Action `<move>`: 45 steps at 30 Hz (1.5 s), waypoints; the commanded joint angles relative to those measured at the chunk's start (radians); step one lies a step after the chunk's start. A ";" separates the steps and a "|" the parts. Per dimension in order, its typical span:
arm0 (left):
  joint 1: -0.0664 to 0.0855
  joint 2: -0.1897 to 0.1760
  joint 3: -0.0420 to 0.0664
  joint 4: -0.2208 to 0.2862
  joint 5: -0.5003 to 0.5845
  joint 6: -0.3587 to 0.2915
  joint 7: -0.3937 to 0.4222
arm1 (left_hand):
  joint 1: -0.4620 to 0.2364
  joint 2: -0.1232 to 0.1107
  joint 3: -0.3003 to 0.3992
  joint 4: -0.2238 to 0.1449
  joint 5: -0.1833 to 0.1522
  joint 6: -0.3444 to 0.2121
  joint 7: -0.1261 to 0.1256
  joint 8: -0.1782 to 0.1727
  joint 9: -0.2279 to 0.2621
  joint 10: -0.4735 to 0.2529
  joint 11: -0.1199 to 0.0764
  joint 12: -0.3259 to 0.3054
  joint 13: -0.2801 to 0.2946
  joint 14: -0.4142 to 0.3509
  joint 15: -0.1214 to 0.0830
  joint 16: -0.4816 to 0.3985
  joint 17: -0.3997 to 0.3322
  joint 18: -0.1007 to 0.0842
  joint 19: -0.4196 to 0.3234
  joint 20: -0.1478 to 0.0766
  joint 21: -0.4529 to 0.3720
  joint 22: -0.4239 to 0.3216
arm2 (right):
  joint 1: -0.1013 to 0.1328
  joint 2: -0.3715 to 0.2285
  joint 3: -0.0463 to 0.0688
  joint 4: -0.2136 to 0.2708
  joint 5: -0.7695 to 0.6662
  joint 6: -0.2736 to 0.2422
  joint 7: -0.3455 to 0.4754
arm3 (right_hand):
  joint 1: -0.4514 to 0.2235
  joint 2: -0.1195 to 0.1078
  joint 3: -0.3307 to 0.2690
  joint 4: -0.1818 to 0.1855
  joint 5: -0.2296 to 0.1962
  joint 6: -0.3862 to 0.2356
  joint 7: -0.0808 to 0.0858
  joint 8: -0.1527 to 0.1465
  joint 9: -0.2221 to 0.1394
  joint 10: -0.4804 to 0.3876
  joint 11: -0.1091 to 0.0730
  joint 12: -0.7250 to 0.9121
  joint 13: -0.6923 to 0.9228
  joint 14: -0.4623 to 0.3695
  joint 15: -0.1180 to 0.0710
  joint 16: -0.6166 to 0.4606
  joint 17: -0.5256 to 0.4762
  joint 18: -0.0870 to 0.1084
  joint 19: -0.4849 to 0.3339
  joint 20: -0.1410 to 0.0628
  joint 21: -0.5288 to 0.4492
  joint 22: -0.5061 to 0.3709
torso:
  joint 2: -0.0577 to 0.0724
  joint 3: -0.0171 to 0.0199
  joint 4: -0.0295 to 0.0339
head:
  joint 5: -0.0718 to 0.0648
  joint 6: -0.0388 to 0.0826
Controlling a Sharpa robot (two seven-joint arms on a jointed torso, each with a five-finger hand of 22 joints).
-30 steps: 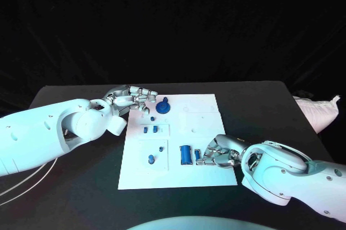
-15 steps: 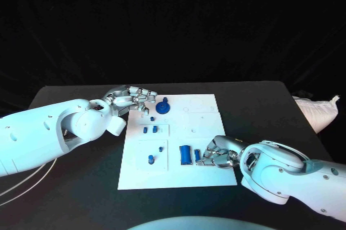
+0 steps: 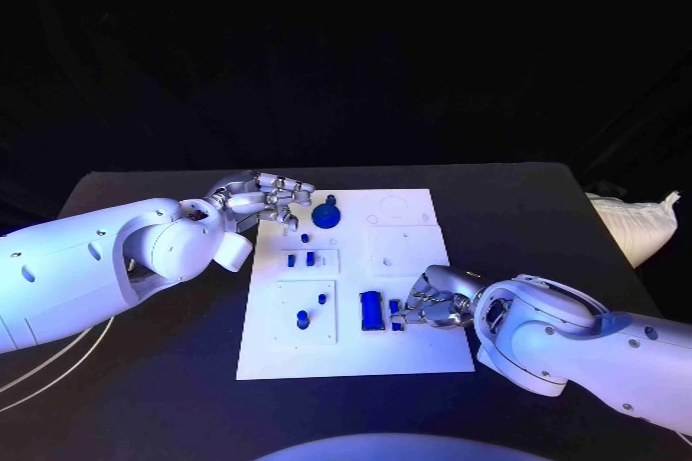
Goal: Assemble the parts on the task board
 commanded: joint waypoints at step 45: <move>-0.081 0.107 -0.012 -0.109 0.133 -0.192 0.271 | -0.040 0.004 -0.061 0.042 -0.001 -0.050 0.017 0.004 -0.011 -0.077 0.033 -0.050 -0.040 -0.207 0.049 -0.303 -0.189 0.012 -0.188 0.043 -0.206 -0.140 | 0.138 0.178 0.010 -0.580 1.076 0.061 0.846 | 0.236 -0.030 0.258 -0.204 -0.103 -0.132 0.131 -0.188 -0.125 -0.334 0.141 -0.981 -0.895 -0.339 0.150 -1.256 -0.874 0.073 -0.498 0.138 -1.004 -0.969 | -0.080 -0.0109 -0.0139 | -0.006 0.135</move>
